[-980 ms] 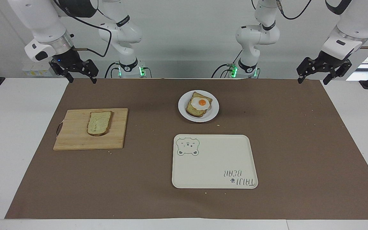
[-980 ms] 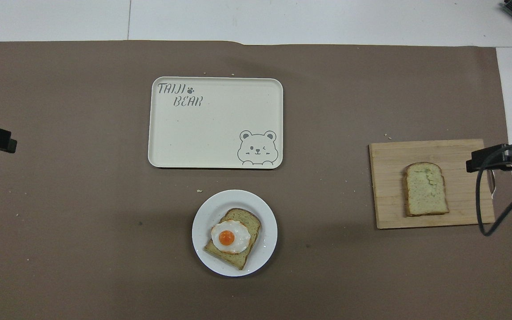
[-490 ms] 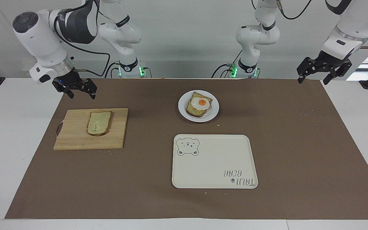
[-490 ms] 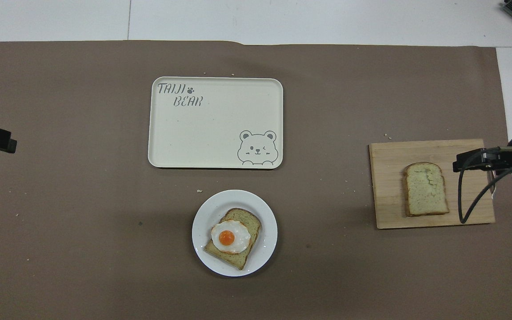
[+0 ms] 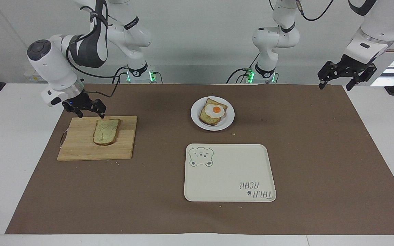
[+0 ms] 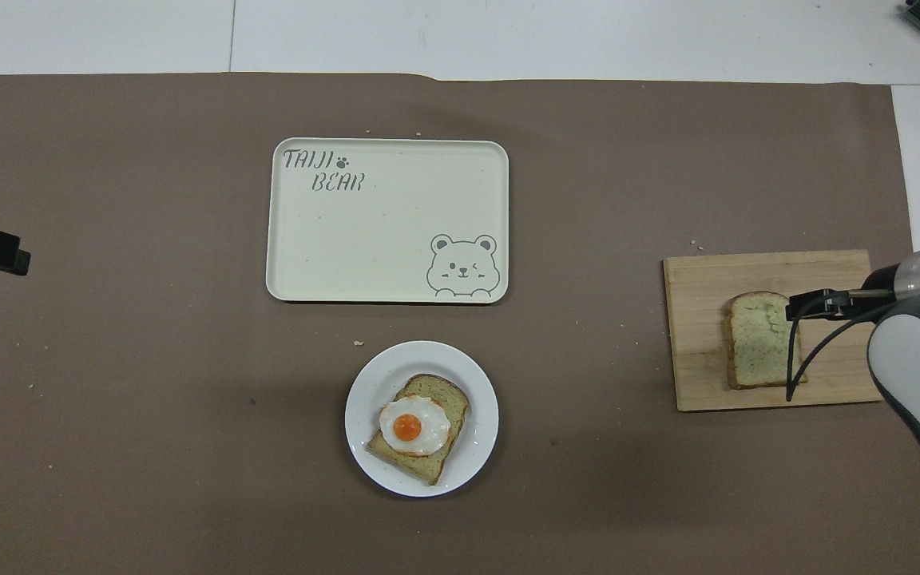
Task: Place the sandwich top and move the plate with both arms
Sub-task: 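Reach the right gripper to the bread slice on the wooden board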
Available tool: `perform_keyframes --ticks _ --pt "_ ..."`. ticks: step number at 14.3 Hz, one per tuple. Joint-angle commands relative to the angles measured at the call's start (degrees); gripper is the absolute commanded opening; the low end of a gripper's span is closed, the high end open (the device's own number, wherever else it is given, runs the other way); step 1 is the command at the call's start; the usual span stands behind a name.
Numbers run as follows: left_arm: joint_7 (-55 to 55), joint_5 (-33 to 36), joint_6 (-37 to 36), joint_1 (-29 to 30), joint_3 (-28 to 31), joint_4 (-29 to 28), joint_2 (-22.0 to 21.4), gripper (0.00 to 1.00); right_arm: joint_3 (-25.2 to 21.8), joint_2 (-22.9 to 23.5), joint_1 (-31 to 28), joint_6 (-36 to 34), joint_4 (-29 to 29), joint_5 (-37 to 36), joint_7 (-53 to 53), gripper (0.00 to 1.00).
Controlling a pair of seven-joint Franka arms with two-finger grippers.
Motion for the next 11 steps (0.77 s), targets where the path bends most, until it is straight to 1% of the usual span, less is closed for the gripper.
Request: perform_keyframes --ticks 1,3,4,6,8,9,11 --pt "0.5 -0.6 -1.3 0.5 -0.1 0.7 -0.2 1.00 0.3 1.4 -1.0 2.9 -1.3 1.0 -3.0 0.83" --pt "0.5 -0.6 -1.2 0.5 -0.1 0.7 -0.2 1.00 0.3 3.2 -3.4 5.1 -1.7 0.9 -5.5 0.73" --pt "0.5 -0.6 -1.2 0.5 -0.1 0.7 -0.2 1.00 0.3 3.2 -3.3 5.3 -1.6 0.9 -5.8 0.67" --pt "0.5 -0.6 -1.2 0.5 -0.1 0.7 -0.2 1.00 0.3 3.3 -3.7 5.6 -2.6 0.9 -5.8 0.58" --pt "0.5 -0.5 -1.3 0.5 -0.1 0.7 -0.2 1.00 0.3 4.7 -4.1 7.7 -3.7 0.9 -6.0 0.45" --pt "0.5 -0.6 -1.2 0.5 -0.1 0.7 -0.2 1.00 0.3 4.7 -4.5 9.3 -4.6 0.9 -6.1 0.43" --pt "0.5 -0.5 -1.2 0.5 -0.1 0.7 -0.2 1.00 0.3 5.5 -4.7 11.0 -5.8 0.9 -5.9 0.43"
